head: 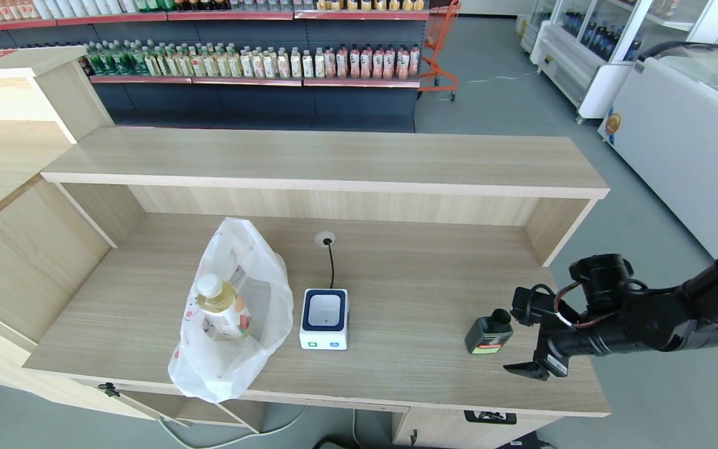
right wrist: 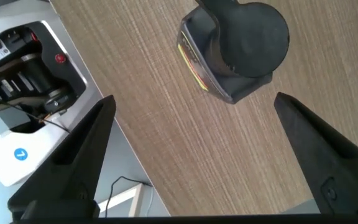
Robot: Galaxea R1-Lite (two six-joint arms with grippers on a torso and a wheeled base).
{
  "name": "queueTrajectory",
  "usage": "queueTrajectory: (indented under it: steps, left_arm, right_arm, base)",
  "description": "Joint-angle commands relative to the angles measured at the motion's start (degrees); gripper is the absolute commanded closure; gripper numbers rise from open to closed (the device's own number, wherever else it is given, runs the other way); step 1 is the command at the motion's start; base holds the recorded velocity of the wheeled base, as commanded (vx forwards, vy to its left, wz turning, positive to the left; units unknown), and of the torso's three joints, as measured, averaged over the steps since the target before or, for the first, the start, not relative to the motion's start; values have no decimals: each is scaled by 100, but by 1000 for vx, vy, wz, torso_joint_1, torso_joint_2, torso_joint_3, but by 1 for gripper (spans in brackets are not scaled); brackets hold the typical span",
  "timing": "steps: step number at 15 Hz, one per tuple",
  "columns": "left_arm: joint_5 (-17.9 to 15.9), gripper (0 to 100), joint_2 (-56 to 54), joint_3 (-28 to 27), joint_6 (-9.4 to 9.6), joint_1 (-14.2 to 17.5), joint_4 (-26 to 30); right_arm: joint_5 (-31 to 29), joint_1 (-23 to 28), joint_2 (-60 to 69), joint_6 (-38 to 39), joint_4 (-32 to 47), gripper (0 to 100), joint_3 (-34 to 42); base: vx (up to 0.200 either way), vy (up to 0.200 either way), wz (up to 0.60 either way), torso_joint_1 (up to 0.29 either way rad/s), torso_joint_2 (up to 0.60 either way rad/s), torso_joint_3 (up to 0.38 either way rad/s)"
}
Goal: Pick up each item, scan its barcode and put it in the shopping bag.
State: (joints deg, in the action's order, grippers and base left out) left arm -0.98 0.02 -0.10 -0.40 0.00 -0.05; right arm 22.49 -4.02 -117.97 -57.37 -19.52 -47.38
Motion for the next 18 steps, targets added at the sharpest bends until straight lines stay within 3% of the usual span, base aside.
queueTrajectory:
  steps: [1,14,15,18]
  left_arm:
    - [1,0,-2,1,-4,0,-4]
    - [1,0,-2,1,-4,0,-4]
    - [1,0,-2,1,5,0,-4]
    - [1,0,-2,1,-4,0,-4]
  right_arm:
    - [45,-28,-244,6,-35,0,-148]
    - [141,-213,-710,42,-35,0,-676]
    - [150,-231,-710,42,-43,100,-676]
    - [229,-266,-772,50,-43,100,-702]
  base:
    - [0,0,0,0,0,0]
    - [0,0,0,0,0,0]
    - [0,0,0,0,0,0]
    - [0,0,0,0,0,0]
